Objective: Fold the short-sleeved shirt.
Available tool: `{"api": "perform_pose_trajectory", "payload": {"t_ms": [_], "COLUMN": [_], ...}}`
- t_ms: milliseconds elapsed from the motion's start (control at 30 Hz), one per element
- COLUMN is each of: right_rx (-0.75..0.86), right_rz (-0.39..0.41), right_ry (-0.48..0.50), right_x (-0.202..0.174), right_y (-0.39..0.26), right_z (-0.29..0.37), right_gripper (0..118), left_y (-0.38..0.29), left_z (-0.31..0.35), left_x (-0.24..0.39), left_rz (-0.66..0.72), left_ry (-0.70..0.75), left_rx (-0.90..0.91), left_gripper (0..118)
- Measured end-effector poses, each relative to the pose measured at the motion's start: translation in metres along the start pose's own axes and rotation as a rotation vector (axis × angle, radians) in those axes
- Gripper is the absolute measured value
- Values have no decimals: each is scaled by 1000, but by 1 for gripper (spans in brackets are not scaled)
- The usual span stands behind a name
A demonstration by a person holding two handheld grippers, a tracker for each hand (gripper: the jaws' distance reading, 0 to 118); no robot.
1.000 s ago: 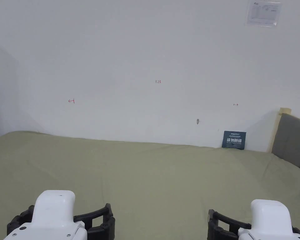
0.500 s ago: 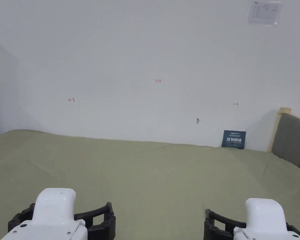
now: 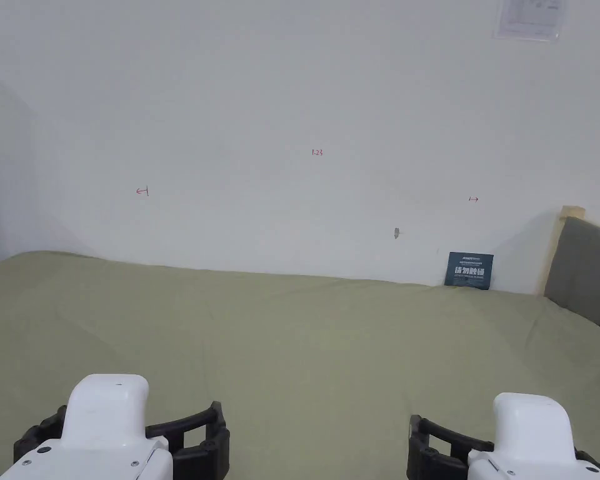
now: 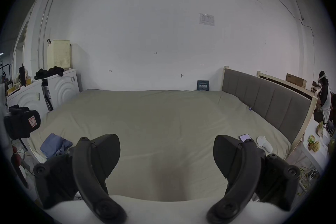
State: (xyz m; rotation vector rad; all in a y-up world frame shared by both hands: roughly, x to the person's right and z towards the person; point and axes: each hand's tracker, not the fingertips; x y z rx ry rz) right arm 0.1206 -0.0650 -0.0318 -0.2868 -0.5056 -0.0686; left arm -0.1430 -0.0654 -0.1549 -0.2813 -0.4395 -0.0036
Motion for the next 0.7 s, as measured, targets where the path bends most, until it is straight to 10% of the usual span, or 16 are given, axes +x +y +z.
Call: {"api": "perform_pose_trajectory", "payload": {"t_ms": [700], "right_rx": [-44], "right_rz": [-140], "right_ry": [75], "right_x": [17], "right_y": [7], "right_z": [-5], "right_gripper": [107], "left_y": [-1], "left_z": [-4], "left_x": [-1], "left_rz": [-1], "left_ry": [12], "left_rx": [-11], "left_gripper": [114]}}
